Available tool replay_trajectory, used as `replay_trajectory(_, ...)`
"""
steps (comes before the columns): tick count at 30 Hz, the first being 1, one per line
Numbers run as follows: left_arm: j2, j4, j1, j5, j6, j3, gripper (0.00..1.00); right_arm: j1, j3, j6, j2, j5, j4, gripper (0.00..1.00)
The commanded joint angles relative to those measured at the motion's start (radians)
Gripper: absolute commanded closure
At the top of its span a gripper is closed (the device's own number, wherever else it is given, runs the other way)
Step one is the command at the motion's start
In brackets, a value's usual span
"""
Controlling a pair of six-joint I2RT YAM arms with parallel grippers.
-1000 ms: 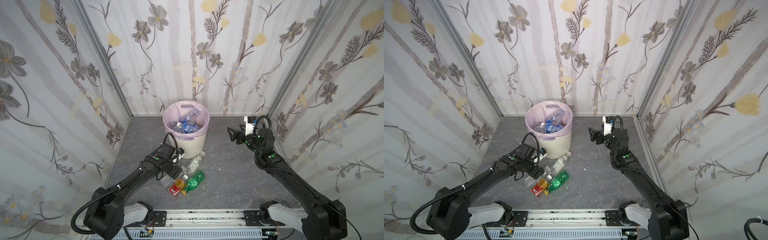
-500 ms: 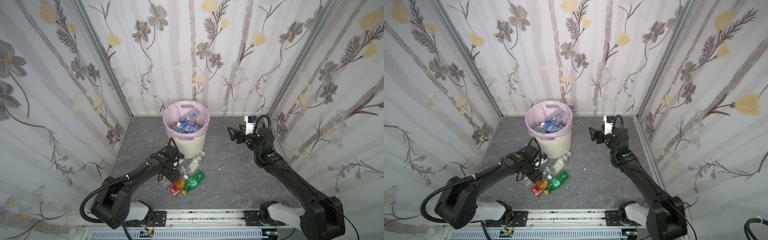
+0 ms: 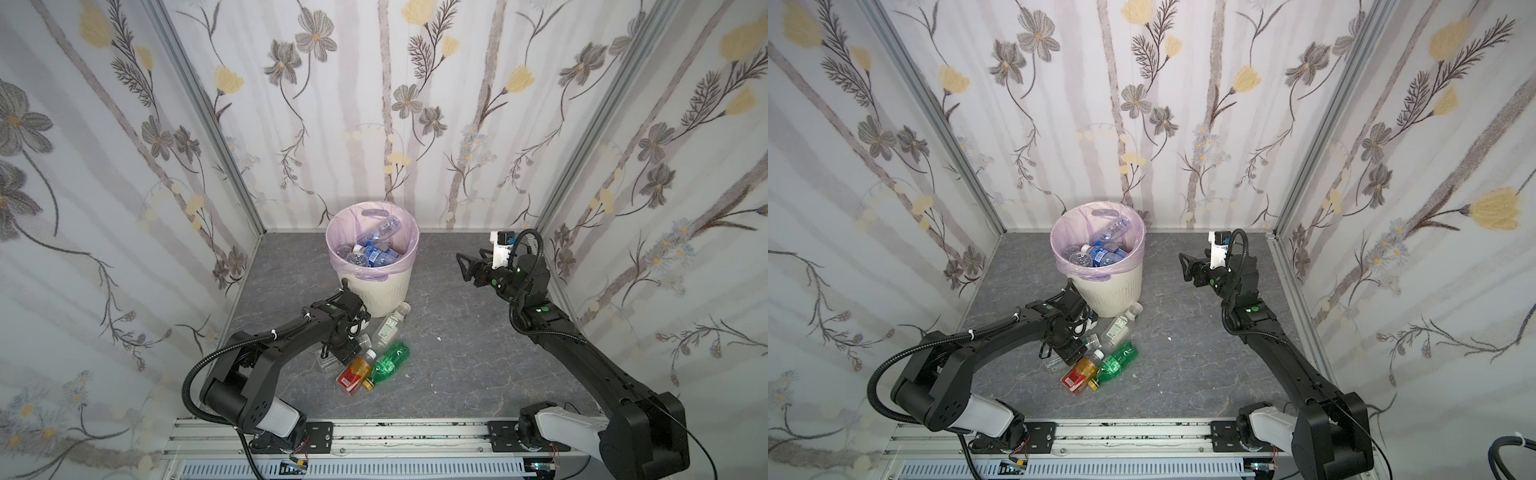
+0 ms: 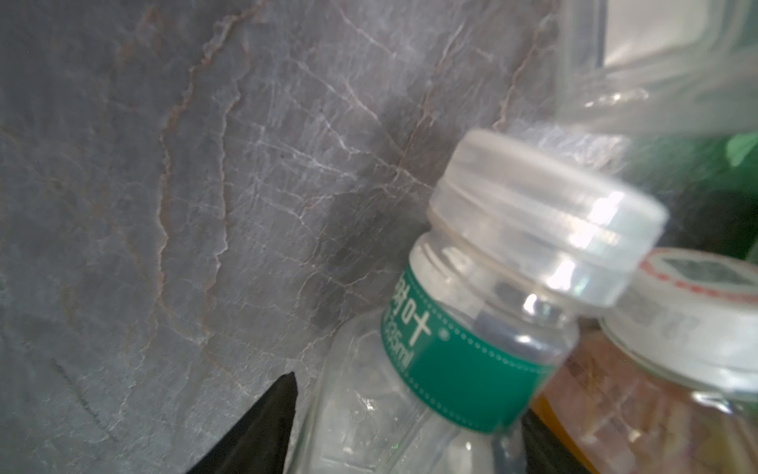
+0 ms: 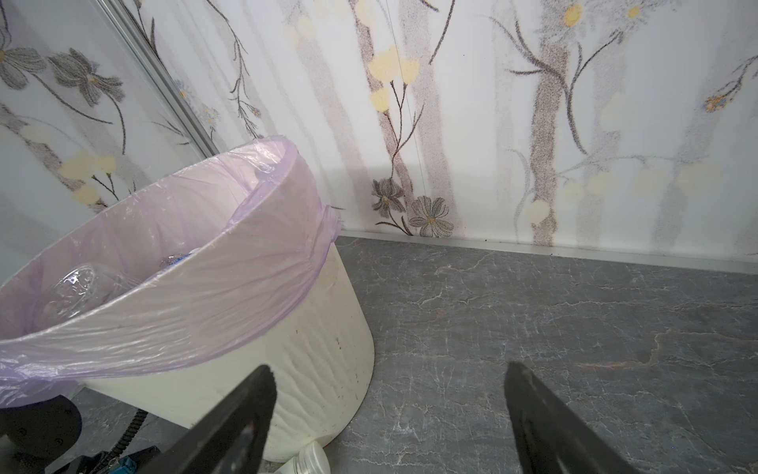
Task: Put the plastic bottles in the bin
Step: 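Lower the left gripper onto the clear green-labelled bottle and close it, then lift the green-labelled bottle with the left gripper and carry it over the bin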
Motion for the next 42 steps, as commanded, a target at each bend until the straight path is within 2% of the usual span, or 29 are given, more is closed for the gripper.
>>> replay_trajectory(1, -0.002, -0.006, 0.001, -0.021, -0.001, 0.013, 0.29, -0.003, 0.0, 0.005, -0.002, -0.001, 0.034, 0.12)
replay_trajectory(7, -0.067, -0.022, 0.0, -0.038, -0.003, 0.026, 0.41, -0.005, -0.002, 0.004, 0.0, -0.004, 0.035, 0.13)
replay_trajectory(16, -0.293, -0.03, 0.001, -0.059, 0.029, 0.019, 0.41, -0.007, -0.001, 0.008, 0.008, -0.017, 0.046, 0.12)
replay_trajectory(18, -0.338, -0.033, -0.001, -0.04, 0.033, 0.019, 0.41, -0.007, 0.001, 0.01, 0.012, -0.019, 0.047, 0.12)
replay_trajectory(22, -0.447, -0.034, 0.001, 0.097, 0.071, 0.023, 0.41, -0.007, 0.002, 0.01, 0.013, -0.022, 0.05, 0.13)
replay_trajectory(25, -0.499, -0.034, 0.0, 0.142, 0.079, 0.037, 0.4, -0.007, 0.002, 0.014, 0.017, -0.023, 0.052, 0.13)
replay_trajectory(31, -0.526, -0.029, 0.0, 0.184, 0.091, 0.092, 0.4, -0.007, 0.004, 0.017, 0.026, -0.029, 0.05, 0.13)
replay_trajectory(34, -0.515, -0.005, 0.001, 0.174, 0.051, 0.162, 0.46, -0.007, 0.005, 0.01, 0.027, -0.027, 0.038, 0.12)
replay_trajectory(42, -0.485, 0.109, 0.001, 0.282, 0.027, 0.323, 0.41, -0.006, 0.015, -0.015, 0.024, -0.039, -0.003, 0.12)
